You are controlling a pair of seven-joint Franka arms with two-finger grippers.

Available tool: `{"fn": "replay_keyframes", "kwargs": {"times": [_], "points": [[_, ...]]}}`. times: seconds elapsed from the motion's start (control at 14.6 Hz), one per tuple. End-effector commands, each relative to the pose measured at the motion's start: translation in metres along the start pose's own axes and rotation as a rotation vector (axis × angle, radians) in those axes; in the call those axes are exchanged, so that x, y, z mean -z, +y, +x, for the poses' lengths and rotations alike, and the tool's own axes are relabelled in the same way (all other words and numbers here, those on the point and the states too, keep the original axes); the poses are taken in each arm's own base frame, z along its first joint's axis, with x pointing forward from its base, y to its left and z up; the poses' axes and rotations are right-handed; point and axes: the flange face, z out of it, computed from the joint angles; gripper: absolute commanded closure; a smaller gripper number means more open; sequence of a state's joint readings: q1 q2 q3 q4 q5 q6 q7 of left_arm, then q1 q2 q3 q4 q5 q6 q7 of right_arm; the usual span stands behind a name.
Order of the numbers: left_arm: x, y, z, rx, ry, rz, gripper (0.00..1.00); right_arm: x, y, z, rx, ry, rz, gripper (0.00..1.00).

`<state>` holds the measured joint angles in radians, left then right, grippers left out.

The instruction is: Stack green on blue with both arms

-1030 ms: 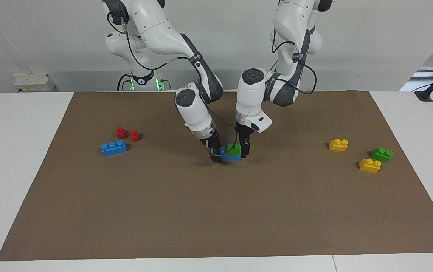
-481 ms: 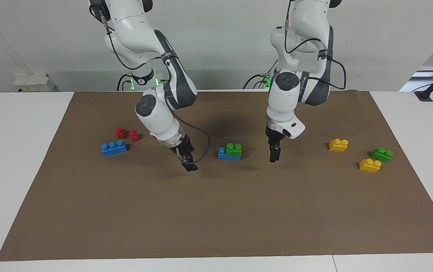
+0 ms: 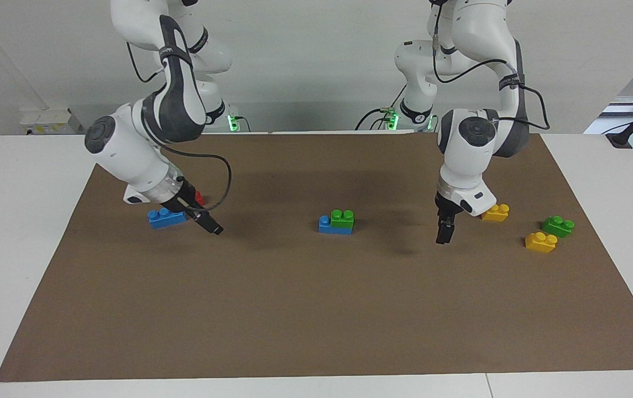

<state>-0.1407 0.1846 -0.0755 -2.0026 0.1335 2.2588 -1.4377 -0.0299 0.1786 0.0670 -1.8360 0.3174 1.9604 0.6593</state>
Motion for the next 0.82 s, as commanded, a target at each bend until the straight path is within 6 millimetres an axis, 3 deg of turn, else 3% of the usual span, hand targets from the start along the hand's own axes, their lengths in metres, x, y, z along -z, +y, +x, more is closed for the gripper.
{"fn": "replay_keyframes", "kwargs": {"times": [0.0, 0.27, 0.55, 0.76], "points": [[0.015, -0.012, 0.036, -0.142, 0.021, 0.013, 0.00, 0.044, 0.016, -0.005, 0.177, 0.039, -0.078, 0.00], [0.029, -0.017, 0.070, -0.383, 0.066, 0.021, 0.00, 0.098, 0.037, -0.028, 0.347, 0.069, -0.128, 0.00], [0.056, -0.024, 0.098, -0.575, 0.056, 0.063, 0.00, 0.131, 0.049, -0.052, 0.515, 0.087, -0.202, 0.00], [0.081, -0.025, 0.111, -0.731, 0.017, 0.111, 0.00, 0.150, 0.047, -0.045, 0.624, 0.111, -0.280, 0.00]]}}
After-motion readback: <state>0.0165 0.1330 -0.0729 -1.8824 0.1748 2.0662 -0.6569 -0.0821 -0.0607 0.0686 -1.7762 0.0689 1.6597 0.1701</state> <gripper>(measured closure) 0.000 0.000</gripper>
